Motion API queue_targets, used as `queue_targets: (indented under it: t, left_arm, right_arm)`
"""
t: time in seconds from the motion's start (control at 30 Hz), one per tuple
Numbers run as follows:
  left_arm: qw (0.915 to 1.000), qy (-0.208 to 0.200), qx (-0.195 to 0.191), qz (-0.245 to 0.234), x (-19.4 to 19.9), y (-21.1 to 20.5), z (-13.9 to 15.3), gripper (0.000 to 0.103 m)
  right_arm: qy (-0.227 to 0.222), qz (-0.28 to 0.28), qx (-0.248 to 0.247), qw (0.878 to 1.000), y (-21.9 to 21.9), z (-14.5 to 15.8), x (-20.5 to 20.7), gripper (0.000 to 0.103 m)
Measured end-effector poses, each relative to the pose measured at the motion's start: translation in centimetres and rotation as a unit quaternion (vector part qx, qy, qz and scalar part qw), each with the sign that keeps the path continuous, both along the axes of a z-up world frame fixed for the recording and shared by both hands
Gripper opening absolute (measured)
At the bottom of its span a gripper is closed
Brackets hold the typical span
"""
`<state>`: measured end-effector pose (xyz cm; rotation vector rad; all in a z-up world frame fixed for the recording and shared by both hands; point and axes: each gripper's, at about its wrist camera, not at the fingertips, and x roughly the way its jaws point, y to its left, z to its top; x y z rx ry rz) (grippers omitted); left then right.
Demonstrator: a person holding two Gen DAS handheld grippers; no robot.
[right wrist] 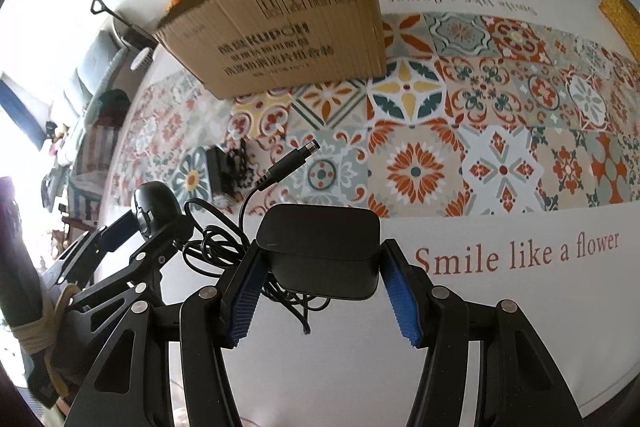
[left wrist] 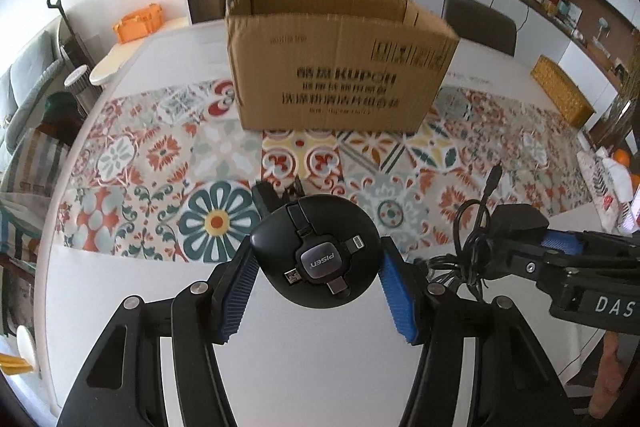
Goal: Organize rigid objects
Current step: 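Carry both items over the box and open both tools to drop them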
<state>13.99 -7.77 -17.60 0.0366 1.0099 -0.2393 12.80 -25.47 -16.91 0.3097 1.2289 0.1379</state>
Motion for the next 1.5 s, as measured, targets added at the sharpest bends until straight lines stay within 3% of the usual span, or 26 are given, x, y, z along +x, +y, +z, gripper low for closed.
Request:
queue_targets:
  t: [0.87, 1.5]
  left_arm:
    - [0.9926, -0.116, -0.034, 0.012, 4.4, 0.8, 9.5, 0.059]
    - [0.9845, -0.169, -0.042, 0.013, 9.2, 0.9, 14.2, 0.059]
  right_arm:
    - [-0.141, -0.016, 0.006, 0.99, -0.1, 9.1, 3.9, 0.057]
    - [-0.216, -0.021, -0.004, 0.976, -0.2, 13.9, 8.9, 0.057]
